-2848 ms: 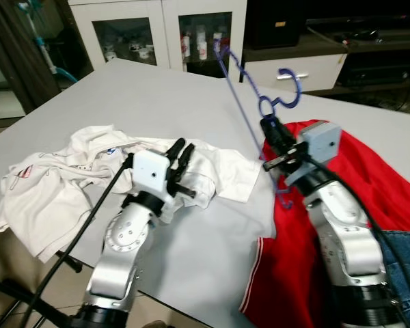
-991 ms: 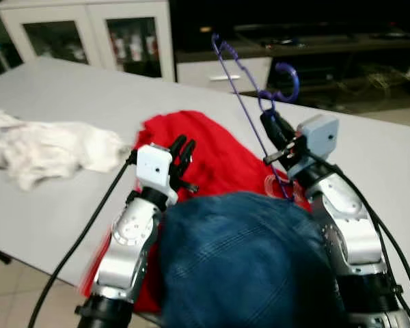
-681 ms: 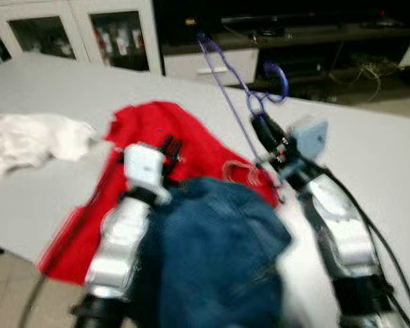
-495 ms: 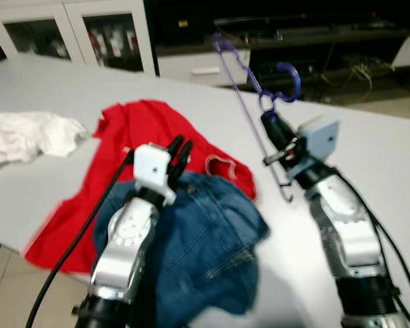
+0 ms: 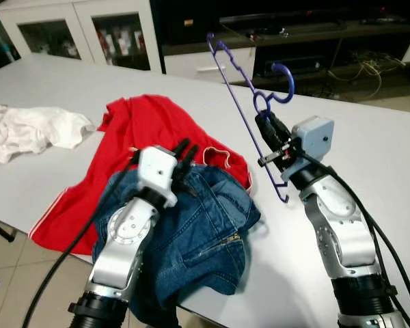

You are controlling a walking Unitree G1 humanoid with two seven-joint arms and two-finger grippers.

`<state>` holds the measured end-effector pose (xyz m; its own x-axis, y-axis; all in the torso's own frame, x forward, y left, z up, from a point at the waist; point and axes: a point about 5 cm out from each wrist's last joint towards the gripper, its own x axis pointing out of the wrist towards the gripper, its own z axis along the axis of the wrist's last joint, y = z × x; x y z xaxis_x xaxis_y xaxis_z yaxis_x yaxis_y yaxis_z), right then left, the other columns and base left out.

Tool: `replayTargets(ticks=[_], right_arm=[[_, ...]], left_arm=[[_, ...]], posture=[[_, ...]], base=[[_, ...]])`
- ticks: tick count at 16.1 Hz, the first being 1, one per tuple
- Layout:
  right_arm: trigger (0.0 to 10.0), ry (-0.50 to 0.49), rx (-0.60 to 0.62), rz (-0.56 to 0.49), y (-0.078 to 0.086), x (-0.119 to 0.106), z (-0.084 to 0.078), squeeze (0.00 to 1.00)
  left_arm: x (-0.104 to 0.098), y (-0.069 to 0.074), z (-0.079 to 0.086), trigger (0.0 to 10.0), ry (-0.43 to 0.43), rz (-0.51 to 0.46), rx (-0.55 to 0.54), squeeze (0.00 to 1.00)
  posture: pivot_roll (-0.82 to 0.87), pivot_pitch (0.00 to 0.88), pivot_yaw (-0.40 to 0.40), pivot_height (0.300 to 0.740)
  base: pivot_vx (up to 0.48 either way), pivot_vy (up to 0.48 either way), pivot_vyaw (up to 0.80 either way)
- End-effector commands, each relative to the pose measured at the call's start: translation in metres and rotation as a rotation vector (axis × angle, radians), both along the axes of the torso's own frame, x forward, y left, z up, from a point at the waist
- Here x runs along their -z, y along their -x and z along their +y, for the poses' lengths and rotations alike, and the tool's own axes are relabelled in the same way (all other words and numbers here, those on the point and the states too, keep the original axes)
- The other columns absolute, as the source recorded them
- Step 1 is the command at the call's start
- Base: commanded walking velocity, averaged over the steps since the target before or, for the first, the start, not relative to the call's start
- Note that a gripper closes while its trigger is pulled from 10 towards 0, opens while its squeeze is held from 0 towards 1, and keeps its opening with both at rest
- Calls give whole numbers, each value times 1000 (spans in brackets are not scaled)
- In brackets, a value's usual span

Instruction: Hang hanger

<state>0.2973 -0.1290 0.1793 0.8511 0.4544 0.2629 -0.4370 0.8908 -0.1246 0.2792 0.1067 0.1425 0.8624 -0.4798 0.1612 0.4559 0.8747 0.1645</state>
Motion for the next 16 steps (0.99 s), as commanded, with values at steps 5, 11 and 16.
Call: replayTargets(ticks=[5,11,16], right_arm=[[10000,2,-4,-23,-4,-6,3,0],[10000,8,-2,-25,-3,-6,2,0],[10000,14,3,-23,-2,-5,0,0]], left_arm=[[-2,1,4,10000,-146,37,186,0],[-9,21,20,10000,-294,111,512,0],[7,37,27,10000,-367,278,700,0]], posture=[[-69,0,58,740],[-70,0,57,740],[-79,0,60,740]], base=[[0,0,0],[0,0,0],[0,0,0]])
